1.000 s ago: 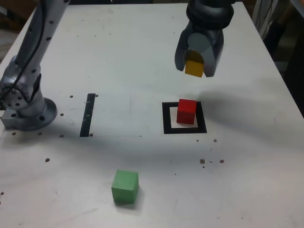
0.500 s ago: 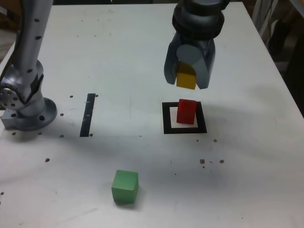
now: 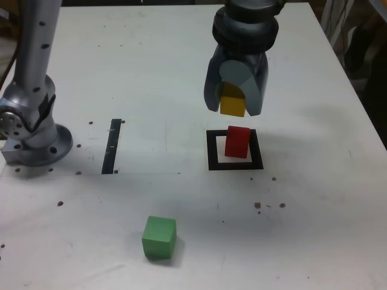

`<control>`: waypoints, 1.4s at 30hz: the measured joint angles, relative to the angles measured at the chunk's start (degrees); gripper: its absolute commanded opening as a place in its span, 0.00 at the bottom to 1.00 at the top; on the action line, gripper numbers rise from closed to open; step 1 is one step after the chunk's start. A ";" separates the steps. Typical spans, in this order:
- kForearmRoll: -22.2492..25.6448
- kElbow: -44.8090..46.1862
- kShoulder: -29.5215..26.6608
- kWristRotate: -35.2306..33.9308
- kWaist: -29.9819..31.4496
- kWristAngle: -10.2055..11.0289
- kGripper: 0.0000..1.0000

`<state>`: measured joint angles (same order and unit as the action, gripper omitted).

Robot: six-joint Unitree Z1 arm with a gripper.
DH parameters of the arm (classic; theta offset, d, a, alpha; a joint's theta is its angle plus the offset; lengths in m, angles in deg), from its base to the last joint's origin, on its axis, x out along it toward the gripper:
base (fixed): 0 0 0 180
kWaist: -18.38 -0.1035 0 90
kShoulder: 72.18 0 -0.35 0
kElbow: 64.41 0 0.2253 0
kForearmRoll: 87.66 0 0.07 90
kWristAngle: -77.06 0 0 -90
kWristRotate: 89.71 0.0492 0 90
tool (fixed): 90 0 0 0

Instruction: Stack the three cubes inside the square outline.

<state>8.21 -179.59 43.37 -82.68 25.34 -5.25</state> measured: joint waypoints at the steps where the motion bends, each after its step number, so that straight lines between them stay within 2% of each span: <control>1: -0.06 0.34 -0.13 -0.11 0.00 -0.11 0.11; 14: -1.12 1.66 1.02 -1.33 0.00 -1.96 0.11; 27: -1.32 1.32 3.25 -1.39 0.00 -2.76 0.11; 42: -1.39 1.25 3.37 -1.38 0.00 -3.20 0.11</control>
<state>6.82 -178.34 46.74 -84.07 25.34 -8.44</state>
